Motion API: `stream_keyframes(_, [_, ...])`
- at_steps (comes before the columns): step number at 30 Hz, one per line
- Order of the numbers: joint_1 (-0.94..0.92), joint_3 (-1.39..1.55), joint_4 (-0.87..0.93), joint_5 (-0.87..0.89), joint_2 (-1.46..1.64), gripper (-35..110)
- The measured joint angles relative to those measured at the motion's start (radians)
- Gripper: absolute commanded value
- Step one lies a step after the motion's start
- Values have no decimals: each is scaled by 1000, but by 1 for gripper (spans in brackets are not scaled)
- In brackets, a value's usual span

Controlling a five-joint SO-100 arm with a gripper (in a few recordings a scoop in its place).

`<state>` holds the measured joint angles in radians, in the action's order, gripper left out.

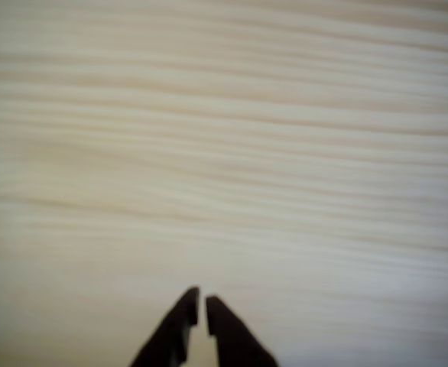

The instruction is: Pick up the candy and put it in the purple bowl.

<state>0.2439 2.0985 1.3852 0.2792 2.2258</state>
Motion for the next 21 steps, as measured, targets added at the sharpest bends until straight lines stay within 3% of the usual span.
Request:
stream_keyframes(12, [-301,563,-123,-115,644,-1])
stream_keyframes(21, [-308,733,-98,-153,991,-1])
